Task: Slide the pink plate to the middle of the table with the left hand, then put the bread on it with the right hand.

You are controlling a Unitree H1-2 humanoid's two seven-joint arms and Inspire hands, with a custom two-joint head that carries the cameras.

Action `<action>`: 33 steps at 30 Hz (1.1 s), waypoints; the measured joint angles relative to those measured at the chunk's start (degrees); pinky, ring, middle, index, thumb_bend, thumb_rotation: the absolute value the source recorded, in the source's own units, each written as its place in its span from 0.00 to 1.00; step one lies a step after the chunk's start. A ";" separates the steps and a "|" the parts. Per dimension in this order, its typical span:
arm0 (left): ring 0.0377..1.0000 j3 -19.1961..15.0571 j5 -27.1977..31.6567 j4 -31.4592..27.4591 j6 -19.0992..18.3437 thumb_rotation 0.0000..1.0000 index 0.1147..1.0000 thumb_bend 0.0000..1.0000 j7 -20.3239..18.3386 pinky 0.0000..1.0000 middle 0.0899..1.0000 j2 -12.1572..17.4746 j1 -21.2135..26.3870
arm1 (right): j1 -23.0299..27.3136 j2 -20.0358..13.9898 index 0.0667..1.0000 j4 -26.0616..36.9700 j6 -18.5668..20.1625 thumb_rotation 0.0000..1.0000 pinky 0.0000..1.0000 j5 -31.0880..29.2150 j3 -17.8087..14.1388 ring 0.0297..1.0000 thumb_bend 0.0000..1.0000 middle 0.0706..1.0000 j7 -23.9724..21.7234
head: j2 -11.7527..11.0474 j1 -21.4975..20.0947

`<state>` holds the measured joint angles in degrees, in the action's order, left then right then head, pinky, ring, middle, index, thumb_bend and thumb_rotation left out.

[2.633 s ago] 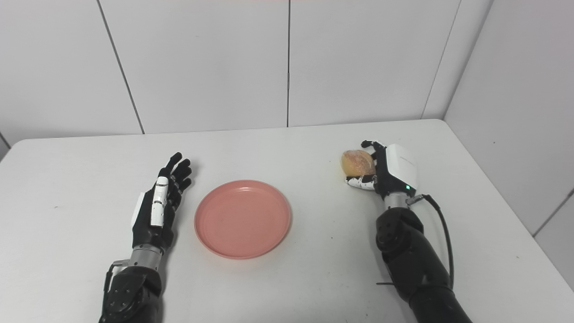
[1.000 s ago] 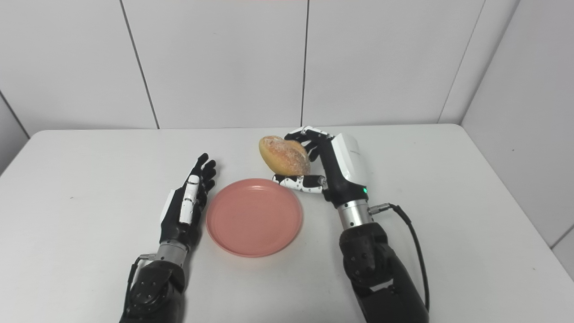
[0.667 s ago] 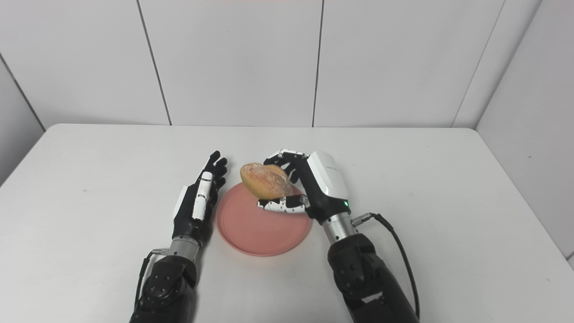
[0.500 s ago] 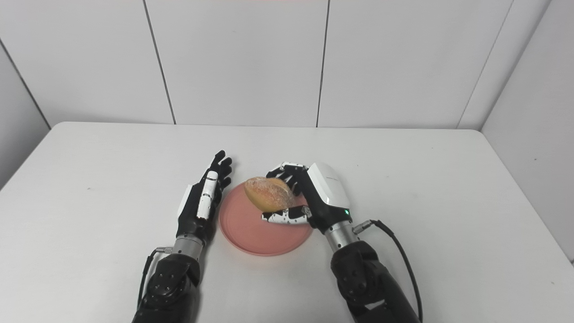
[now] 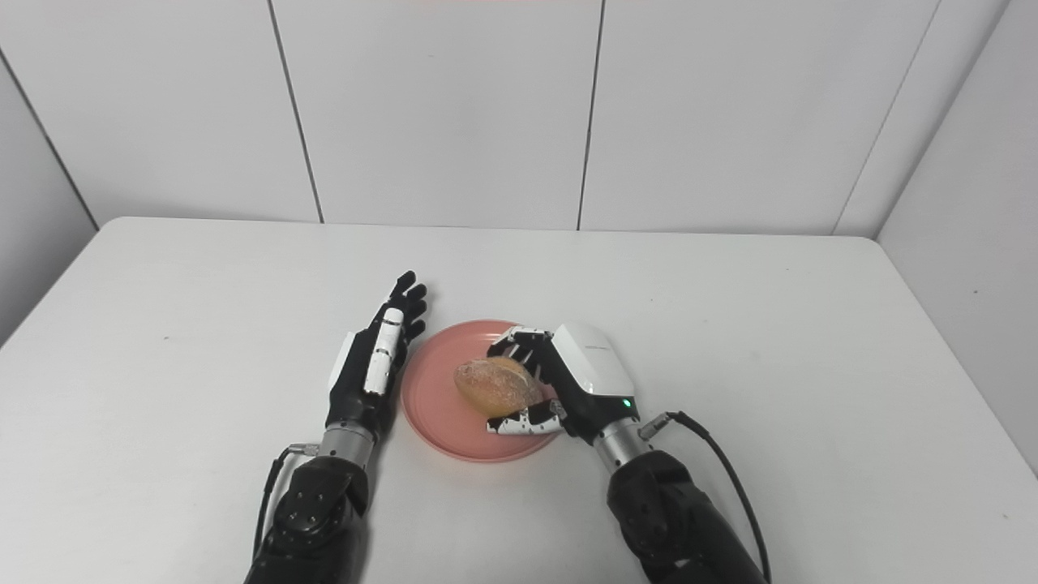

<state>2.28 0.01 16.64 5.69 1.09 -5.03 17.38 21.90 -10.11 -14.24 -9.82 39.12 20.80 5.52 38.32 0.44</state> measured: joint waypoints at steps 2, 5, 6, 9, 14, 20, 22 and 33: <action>0.95 -0.02 0.03 0.00 0.02 1.00 0.91 0.46 0.00 0.94 0.93 -0.01 0.00 | 0.15 -0.02 0.59 -0.66 -0.78 0.24 0.52 0.51 0.03 0.58 0.53 0.60 0.90 | 0.00 0.00; 0.95 -0.06 0.07 0.00 0.07 1.00 0.91 0.46 -0.01 0.94 0.93 -0.03 0.00 | 0.02 -0.15 0.74 -0.07 -1.15 0.48 0.62 1.54 0.15 0.68 0.58 0.71 1.09 | 0.18 -0.18; 0.95 -0.06 0.09 0.00 0.07 1.00 0.91 0.45 -0.01 0.94 0.93 -0.05 0.00 | -0.13 -0.25 0.79 0.68 -1.14 0.58 0.68 1.81 0.19 0.73 0.60 0.76 1.03 | 0.18 -0.26; 0.95 -0.10 0.10 0.00 0.07 1.00 0.91 0.45 -0.03 0.94 0.93 -0.06 0.00 | -0.52 -0.42 0.85 3.45 -1.15 0.68 0.73 2.02 0.21 0.78 0.63 0.82 0.76 | 0.26 -0.35; 0.95 -0.16 0.42 0.00 0.08 1.00 0.91 0.45 -0.08 0.94 0.93 -0.05 0.00 | -1.09 -0.61 0.94 5.84 -1.49 0.78 0.80 0.94 -0.18 0.85 0.65 0.89 0.10 | 0.35 -0.53; 0.96 -0.20 1.32 -0.07 0.07 1.00 0.92 0.47 -0.96 0.96 0.94 -0.03 -0.01 | -2.35 -0.54 1.00 7.31 -3.20 0.90 0.87 -4.89 -3.00 0.94 0.67 0.97 -0.33 | 0.26 -0.88; 0.96 -0.32 1.33 -0.13 0.06 1.00 0.92 0.47 -1.21 0.97 0.94 0.21 -0.03 | -3.17 -0.04 1.00 7.73 -3.21 0.92 0.91 -8.06 -5.07 0.96 0.68 0.99 -0.45 | 0.26 -0.97; 0.94 -2.04 2.34 -1.94 -1.95 1.00 0.89 0.44 -1.60 0.95 0.91 0.78 -0.06 | -5.59 3.42 1.00 6.45 -2.15 0.98 0.98 -25.66 -12.54 1.00 0.62 1.00 -4.97 | 0.44 -1.84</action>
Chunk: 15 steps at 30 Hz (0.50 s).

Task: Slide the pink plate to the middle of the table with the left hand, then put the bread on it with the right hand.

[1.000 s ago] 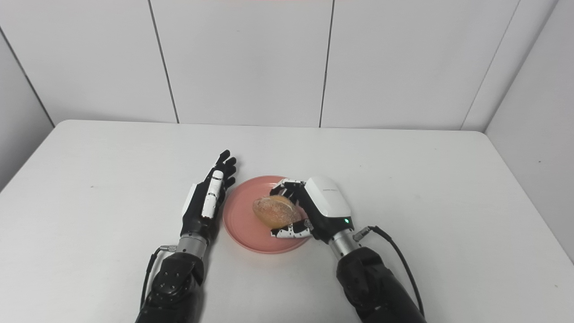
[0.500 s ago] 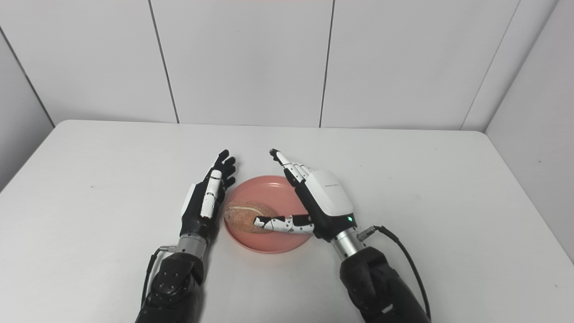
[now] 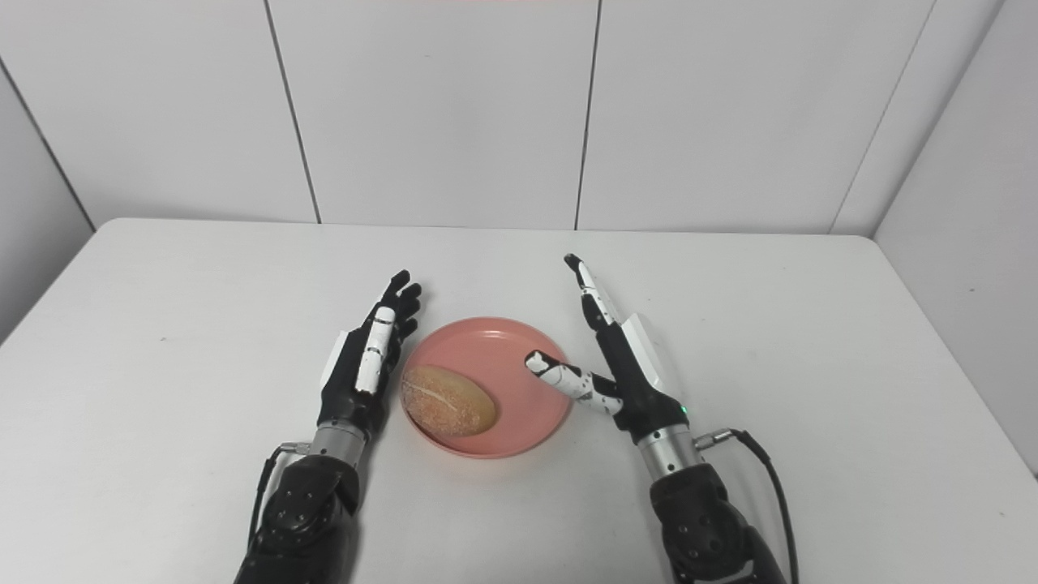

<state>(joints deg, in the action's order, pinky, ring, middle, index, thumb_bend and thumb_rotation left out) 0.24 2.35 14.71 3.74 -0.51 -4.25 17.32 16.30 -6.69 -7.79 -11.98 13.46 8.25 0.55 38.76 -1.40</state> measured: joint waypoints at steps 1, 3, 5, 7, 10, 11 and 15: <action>0.94 -0.42 0.11 -0.45 -0.48 1.00 0.89 0.44 0.07 0.95 0.91 0.09 0.01 | 0.00 0.69 1.00 -0.52 0.17 0.99 0.98 -2.10 -1.03 1.00 0.63 1.00 -0.13 | 0.00 0.00; 0.94 -0.57 0.08 -0.76 -0.86 1.00 0.89 0.44 0.09 0.95 0.91 0.65 0.00 | 0.04 1.54 1.00 -1.76 0.22 0.99 0.99 -4.55 -2.33 1.00 0.62 1.00 -0.25 | 0.09 -0.18; 0.94 -0.63 -0.04 -1.44 -1.43 1.00 0.89 0.44 0.11 0.94 0.91 1.36 -0.19 | 0.04 2.32 1.00 -2.67 0.81 0.98 0.99 -6.68 -3.71 1.00 0.66 1.00 -0.26 | 0.00 -0.53; 0.94 -0.88 -0.02 -1.89 -2.11 1.00 0.89 0.45 0.13 0.95 0.91 1.65 -0.22 | 0.03 3.34 1.00 -2.67 3.43 0.99 1.00 -8.99 -5.34 1.00 0.70 1.00 -0.27 | 0.00 -0.70; 0.95 -1.25 0.24 -1.92 -2.48 1.00 0.90 0.45 0.05 0.96 0.92 1.72 -0.23 | 0.03 4.87 1.00 -2.30 7.78 0.99 1.00 -11.64 -6.73 1.00 0.72 1.00 -0.29 | 0.09 -1.06; 0.95 -1.30 0.25 -1.91 -2.53 1.00 0.90 0.45 0.00 0.96 0.92 1.73 -0.23 | 0.03 5.17 1.00 -2.27 8.62 0.98 1.00 -12.32 -6.83 1.00 0.72 1.00 -0.36 | 0.17 -1.06; 0.96 -1.33 0.25 -1.91 -2.53 1.00 0.91 0.45 -0.19 0.97 0.93 2.04 -0.22 | 0.04 6.14 1.00 -2.34 9.55 0.98 1.00 -13.31 -6.88 1.00 0.72 1.00 -0.60 | 0.18 -1.58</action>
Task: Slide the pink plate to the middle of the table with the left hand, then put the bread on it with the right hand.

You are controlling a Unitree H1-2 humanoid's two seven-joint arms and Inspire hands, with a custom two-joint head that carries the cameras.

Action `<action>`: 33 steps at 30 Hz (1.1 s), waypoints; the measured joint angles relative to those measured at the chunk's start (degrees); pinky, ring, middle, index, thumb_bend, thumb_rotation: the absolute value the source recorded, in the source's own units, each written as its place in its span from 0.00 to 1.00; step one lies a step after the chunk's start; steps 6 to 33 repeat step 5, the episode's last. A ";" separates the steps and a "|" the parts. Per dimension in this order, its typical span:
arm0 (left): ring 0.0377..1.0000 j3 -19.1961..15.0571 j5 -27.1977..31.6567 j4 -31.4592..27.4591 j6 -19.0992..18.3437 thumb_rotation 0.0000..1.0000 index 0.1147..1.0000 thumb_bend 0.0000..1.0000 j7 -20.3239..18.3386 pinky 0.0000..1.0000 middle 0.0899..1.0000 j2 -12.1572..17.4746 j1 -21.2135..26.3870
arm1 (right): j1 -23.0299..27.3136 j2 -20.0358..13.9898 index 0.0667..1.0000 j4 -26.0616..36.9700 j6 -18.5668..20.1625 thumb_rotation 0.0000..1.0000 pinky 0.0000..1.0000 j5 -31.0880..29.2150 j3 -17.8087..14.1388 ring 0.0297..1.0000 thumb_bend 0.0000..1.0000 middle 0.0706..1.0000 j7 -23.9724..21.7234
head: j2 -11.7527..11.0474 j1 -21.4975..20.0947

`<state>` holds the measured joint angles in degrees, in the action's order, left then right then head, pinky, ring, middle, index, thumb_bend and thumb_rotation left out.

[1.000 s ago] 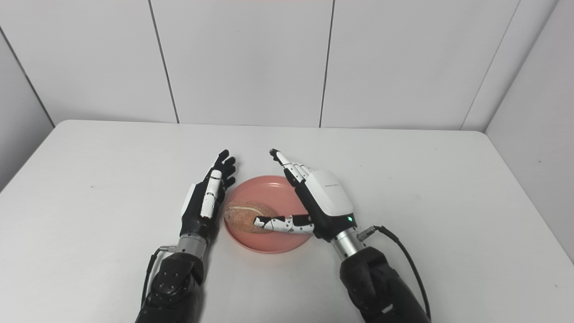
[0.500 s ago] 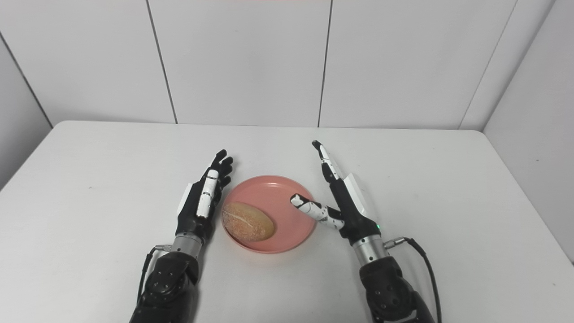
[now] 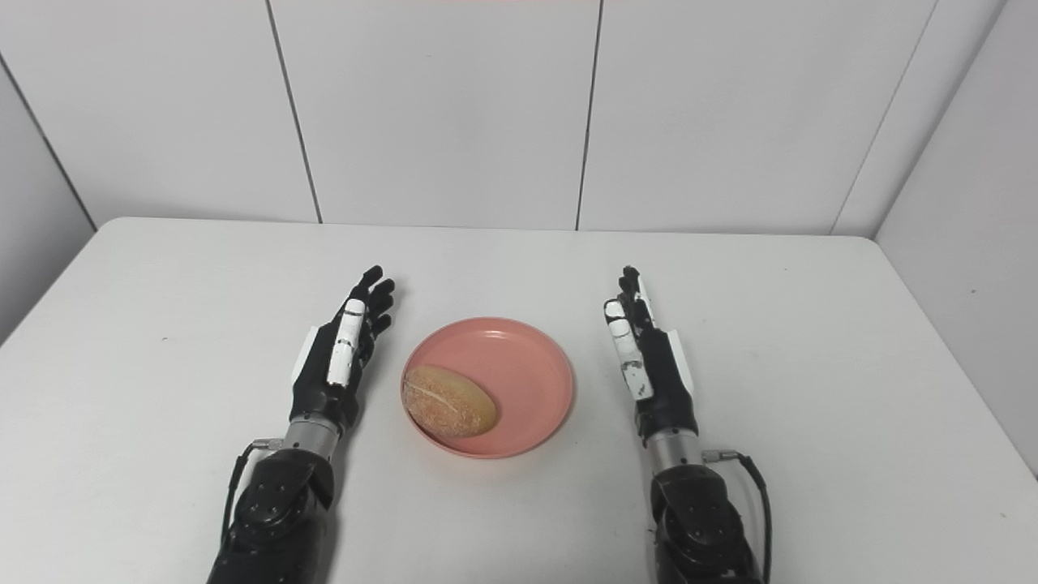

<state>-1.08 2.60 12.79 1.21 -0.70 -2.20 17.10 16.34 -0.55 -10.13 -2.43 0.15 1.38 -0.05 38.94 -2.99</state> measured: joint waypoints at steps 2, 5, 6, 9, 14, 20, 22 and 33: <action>0.96 -0.01 -0.03 0.00 -0.01 1.00 0.91 0.45 0.00 0.97 0.93 0.33 0.00 | 0.00 0.22 1.00 -0.06 0.63 0.98 1.00 -0.18 0.00 1.00 0.72 1.00 0.00 | 0.00 -0.18; 0.97 0.01 -0.12 0.00 -0.06 1.00 0.91 0.45 0.01 0.97 0.94 0.93 0.00 | 0.00 0.56 1.00 -0.49 1.42 1.00 1.00 -0.36 0.02 1.00 0.69 1.00 -0.03 | 0.17 -0.62; 0.97 0.01 -0.12 0.00 -0.06 1.00 0.91 0.45 0.01 0.97 0.94 0.93 0.00 | 0.00 0.56 1.00 -0.49 1.42 1.00 1.00 -0.36 0.02 1.00 0.69 1.00 -0.03 | 0.17 -0.62; 0.97 0.01 -0.12 0.00 -0.06 1.00 0.91 0.45 0.01 0.97 0.94 0.93 0.00 | 0.00 0.56 1.00 -0.49 1.42 1.00 1.00 -0.36 0.02 1.00 0.69 1.00 -0.03 | 0.17 -0.62; 0.97 0.01 -0.12 0.00 -0.06 1.00 0.91 0.45 0.01 0.97 0.94 0.93 0.00 | 0.00 0.56 1.00 -0.49 1.42 1.00 1.00 -0.36 0.02 1.00 0.69 1.00 -0.03 | 0.17 -0.62; 0.97 0.01 -0.12 0.00 -0.06 1.00 0.91 0.45 0.01 0.97 0.94 0.93 0.00 | 0.00 0.56 1.00 -0.49 1.42 1.00 1.00 -0.36 0.02 1.00 0.69 1.00 -0.03 | 0.17 -0.62; 0.97 0.01 -0.12 0.00 -0.06 1.00 0.91 0.45 0.01 0.97 0.94 0.93 0.00 | 0.00 0.56 1.00 -0.49 1.42 1.00 1.00 -0.36 0.02 1.00 0.69 1.00 -0.03 | 0.17 -0.62; 0.97 0.01 -0.12 0.00 -0.06 1.00 0.91 0.45 0.01 0.97 0.94 0.93 0.00 | 0.00 0.56 1.00 -0.49 1.42 1.00 1.00 -0.36 0.02 1.00 0.69 1.00 -0.03 | 0.17 -0.62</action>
